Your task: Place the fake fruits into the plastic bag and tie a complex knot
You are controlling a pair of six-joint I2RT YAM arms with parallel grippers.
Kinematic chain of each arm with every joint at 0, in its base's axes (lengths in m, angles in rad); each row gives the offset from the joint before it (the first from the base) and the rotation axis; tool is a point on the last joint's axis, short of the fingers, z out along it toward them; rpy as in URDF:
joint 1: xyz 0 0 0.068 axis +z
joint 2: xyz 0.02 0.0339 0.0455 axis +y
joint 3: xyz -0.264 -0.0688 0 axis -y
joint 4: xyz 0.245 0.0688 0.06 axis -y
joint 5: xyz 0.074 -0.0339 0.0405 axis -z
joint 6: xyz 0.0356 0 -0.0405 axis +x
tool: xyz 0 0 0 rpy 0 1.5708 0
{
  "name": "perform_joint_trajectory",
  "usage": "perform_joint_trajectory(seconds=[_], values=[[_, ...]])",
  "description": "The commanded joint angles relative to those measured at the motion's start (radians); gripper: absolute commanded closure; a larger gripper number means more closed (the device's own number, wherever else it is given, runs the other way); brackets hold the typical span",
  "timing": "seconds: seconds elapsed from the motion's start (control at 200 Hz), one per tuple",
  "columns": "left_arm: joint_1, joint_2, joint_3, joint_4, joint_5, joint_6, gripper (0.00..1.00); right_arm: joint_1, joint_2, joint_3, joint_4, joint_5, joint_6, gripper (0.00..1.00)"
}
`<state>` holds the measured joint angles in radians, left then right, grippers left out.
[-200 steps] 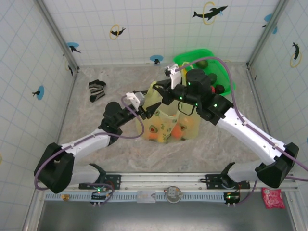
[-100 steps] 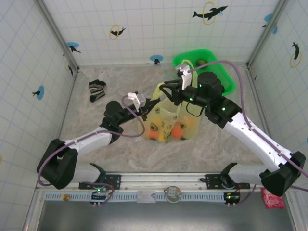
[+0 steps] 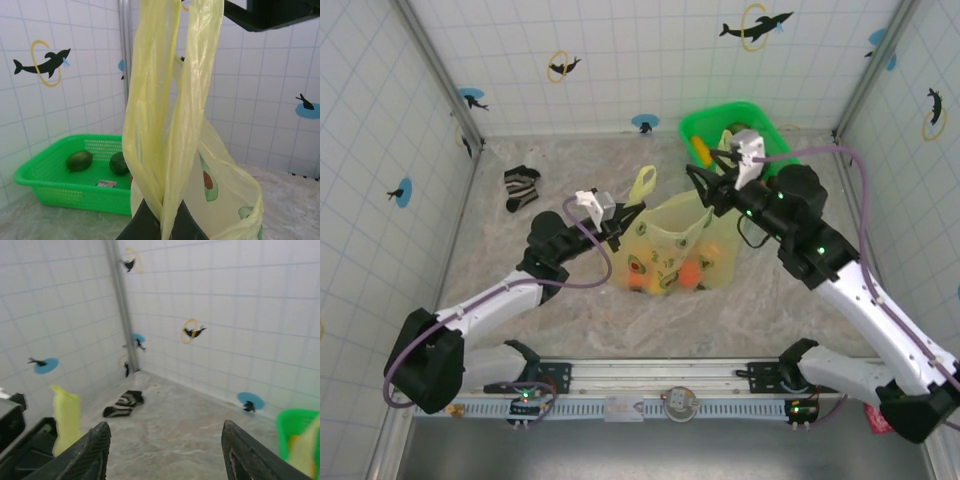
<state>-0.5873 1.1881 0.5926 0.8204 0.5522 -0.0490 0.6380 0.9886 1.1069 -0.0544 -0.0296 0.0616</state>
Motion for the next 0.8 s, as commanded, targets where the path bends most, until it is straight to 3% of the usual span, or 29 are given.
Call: perform_joint_trajectory(seconds=[0.0,0.12,0.285,0.42,0.515,0.671,0.796], values=[[0.006,-0.023,-0.036,0.005,-0.035,-0.023,1.00,-0.033,-0.043,-0.097,0.097,0.150,-0.138,0.30],[0.005,-0.019,-0.059,0.033,-0.028,-0.024,1.00,-0.122,-0.059,-0.200,0.184,0.044,-0.180,0.19],[0.005,-0.028,-0.083,0.063,-0.023,-0.028,1.00,-0.223,-0.062,-0.337,0.341,-0.147,-0.214,0.12],[0.005,-0.047,-0.088,0.056,-0.029,-0.014,1.00,-0.334,0.003,-0.352,0.395,-0.416,-0.183,0.07],[0.005,-0.056,-0.095,0.061,-0.033,-0.011,1.00,-0.388,0.070,-0.319,0.405,-0.493,-0.176,0.00],[0.005,-0.060,-0.092,0.061,-0.025,-0.013,1.00,-0.467,0.234,-0.243,0.590,-0.810,0.085,0.00],[0.006,-0.063,-0.090,0.059,-0.017,-0.012,1.00,-0.449,0.341,-0.158,0.598,-0.861,0.140,0.00]])
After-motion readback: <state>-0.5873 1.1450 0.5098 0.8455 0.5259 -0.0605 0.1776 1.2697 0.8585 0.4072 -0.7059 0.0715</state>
